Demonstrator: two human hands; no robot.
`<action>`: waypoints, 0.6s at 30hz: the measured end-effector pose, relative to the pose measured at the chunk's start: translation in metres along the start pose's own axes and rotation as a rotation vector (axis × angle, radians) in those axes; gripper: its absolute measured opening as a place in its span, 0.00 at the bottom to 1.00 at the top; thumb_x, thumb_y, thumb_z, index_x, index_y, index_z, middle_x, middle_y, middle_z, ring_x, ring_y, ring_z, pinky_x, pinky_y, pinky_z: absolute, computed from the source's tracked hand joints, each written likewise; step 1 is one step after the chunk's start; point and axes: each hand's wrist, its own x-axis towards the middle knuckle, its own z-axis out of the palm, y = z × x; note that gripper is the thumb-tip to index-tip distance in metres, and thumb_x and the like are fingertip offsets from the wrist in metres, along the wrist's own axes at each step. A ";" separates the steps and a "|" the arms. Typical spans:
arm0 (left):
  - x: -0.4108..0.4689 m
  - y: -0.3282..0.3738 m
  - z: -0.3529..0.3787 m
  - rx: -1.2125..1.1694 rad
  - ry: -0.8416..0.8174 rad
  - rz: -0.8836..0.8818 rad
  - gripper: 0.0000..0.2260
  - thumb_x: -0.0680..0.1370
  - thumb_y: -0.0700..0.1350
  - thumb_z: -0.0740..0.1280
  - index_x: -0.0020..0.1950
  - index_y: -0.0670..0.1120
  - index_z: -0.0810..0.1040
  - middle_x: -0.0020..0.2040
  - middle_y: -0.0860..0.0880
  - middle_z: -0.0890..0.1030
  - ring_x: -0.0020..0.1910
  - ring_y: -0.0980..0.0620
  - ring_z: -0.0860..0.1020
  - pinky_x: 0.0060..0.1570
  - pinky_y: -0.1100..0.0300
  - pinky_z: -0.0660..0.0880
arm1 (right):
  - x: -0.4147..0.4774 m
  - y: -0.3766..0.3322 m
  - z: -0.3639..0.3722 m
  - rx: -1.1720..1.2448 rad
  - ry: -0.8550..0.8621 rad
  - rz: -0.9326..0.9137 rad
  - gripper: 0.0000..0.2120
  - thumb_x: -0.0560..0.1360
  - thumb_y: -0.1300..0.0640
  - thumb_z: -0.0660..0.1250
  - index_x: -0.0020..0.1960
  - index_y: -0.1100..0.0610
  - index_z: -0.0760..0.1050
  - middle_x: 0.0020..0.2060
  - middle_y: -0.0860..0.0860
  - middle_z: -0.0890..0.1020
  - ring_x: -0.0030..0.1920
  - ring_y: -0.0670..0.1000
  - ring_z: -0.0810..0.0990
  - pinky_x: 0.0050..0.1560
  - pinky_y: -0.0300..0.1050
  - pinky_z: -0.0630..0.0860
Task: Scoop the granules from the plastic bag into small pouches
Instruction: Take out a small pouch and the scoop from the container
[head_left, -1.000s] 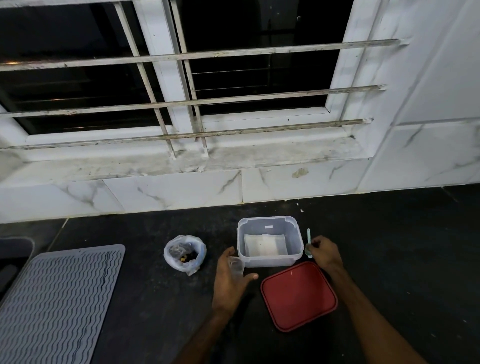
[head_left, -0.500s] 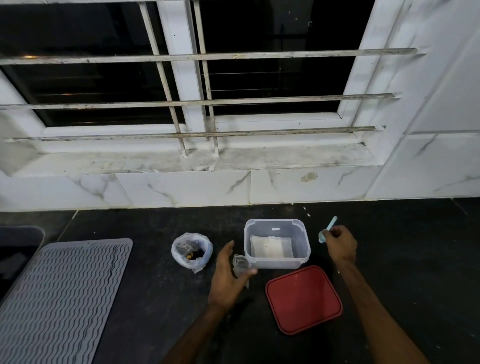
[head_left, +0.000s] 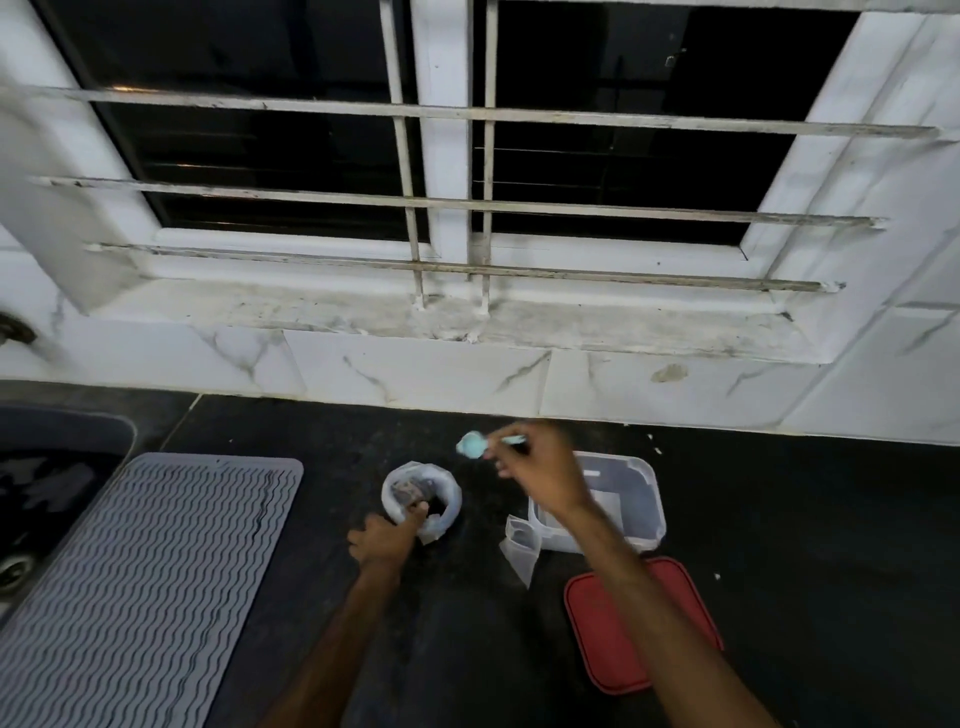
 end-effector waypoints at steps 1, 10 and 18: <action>0.001 0.000 0.001 -0.003 -0.027 -0.022 0.37 0.73 0.62 0.71 0.70 0.37 0.68 0.70 0.34 0.64 0.71 0.37 0.62 0.72 0.48 0.61 | 0.002 0.005 0.022 -0.096 -0.051 -0.018 0.03 0.74 0.64 0.71 0.44 0.58 0.83 0.39 0.54 0.85 0.36 0.47 0.82 0.42 0.46 0.82; 0.007 -0.008 0.002 -0.280 -0.037 0.008 0.16 0.79 0.47 0.66 0.60 0.37 0.73 0.56 0.39 0.79 0.55 0.40 0.78 0.54 0.50 0.77 | 0.007 0.051 0.109 -0.788 -0.106 0.118 0.11 0.79 0.51 0.64 0.55 0.53 0.82 0.50 0.52 0.85 0.50 0.52 0.82 0.52 0.46 0.78; 0.010 0.003 0.011 -0.328 -0.001 0.118 0.08 0.77 0.36 0.62 0.56 0.41 0.71 0.50 0.43 0.77 0.48 0.46 0.77 0.49 0.52 0.76 | 0.012 0.052 0.117 -0.954 -0.227 0.345 0.13 0.79 0.57 0.63 0.62 0.60 0.77 0.58 0.57 0.81 0.59 0.56 0.79 0.58 0.48 0.76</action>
